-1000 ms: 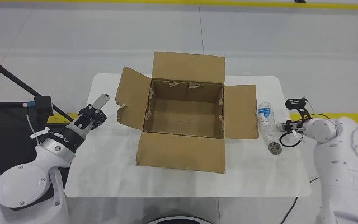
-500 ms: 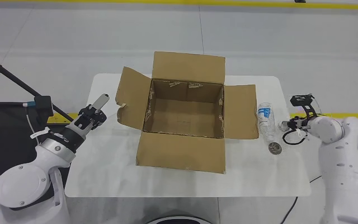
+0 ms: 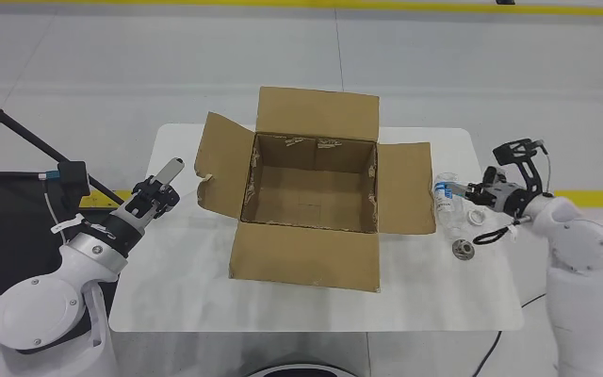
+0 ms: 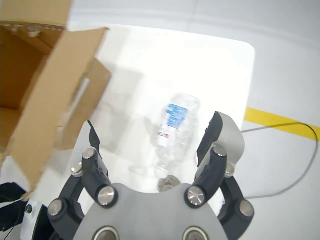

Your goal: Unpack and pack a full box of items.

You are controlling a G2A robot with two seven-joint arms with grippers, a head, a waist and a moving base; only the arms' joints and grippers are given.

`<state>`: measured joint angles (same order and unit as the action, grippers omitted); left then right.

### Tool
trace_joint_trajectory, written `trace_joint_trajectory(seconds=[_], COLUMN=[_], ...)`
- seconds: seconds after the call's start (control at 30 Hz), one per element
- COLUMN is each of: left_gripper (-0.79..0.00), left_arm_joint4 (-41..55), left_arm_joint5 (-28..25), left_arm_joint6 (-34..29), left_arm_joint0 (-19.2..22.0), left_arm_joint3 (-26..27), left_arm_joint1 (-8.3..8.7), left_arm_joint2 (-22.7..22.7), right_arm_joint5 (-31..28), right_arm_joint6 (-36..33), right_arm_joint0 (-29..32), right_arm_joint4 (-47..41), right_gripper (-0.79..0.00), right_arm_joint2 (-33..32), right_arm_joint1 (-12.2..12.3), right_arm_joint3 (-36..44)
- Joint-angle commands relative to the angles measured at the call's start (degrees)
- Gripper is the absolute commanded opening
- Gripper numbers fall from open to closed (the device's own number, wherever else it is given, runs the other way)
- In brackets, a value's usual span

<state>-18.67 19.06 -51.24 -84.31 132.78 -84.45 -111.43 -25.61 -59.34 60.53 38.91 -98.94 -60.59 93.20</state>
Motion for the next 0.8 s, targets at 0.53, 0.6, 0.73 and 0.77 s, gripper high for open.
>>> trace_joint_trajectory(seconds=[0.53,0.6,0.73,0.77], left_gripper=[0.0,0.0,0.0,0.0], left_arm_joint4=[0.0,0.0,0.0,0.0], left_arm_joint5=[0.0,0.0,0.0,0.0], left_arm_joint6=[0.0,0.0,0.0,0.0], left_arm_joint0=[0.0,0.0,0.0,0.0], left_arm_joint3=[0.0,0.0,0.0,0.0], left_arm_joint1=[0.0,0.0,0.0,0.0], left_arm_joint2=[0.0,0.0,0.0,0.0], right_arm_joint5=[-0.71,-0.11,0.43,0.55], right_arm_joint6=[-5.29,-5.21,-4.89,-4.81], right_arm_joint0=[-5.14,-6.01,-7.55,-7.87], right_arm_joint4=[-14.55,-14.34,-14.31,-14.23], right_gripper=[0.0,0.0,0.0,0.0], right_arm_joint2=[11.62,12.8,14.85,15.29], right_arm_joint1=[0.45,0.47,0.5,0.52], right_arm_joint3=[-2.71,-3.29,-4.11,-4.23])
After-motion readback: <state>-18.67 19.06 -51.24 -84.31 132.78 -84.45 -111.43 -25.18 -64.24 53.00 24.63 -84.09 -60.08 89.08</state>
